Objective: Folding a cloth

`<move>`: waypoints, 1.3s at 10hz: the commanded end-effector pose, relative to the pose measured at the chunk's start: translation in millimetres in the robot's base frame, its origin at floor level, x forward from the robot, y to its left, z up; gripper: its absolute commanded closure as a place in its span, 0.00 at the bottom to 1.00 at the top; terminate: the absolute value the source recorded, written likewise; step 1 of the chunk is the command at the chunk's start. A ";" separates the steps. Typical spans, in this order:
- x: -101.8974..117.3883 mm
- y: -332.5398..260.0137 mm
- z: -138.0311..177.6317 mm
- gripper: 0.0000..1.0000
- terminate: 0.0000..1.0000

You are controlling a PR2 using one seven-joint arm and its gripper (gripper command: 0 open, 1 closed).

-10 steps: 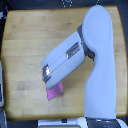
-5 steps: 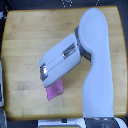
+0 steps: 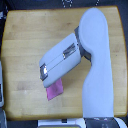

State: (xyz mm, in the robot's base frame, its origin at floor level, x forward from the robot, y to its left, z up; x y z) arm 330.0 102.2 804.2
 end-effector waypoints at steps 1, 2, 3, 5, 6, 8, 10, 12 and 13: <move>6.4 11.3 -2.5 0.00 0.00; 9.8 12.2 -3.3 0.00 0.00; 11.7 11.4 -3.2 0.00 0.00; 13.4 11.9 -2.4 0.00 0.00; 14.1 12.8 -2.0 0.00 0.00; 14.2 13.2 -1.3 0.00 0.00; 13.9 11.7 -2.8 0.00 0.00; 7.4 10.0 -8.1 0.00 0.00; 8.3 9.6 -7.8 0.00 0.00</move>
State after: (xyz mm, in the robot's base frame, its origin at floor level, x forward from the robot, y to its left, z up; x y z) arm 341.8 113.8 801.8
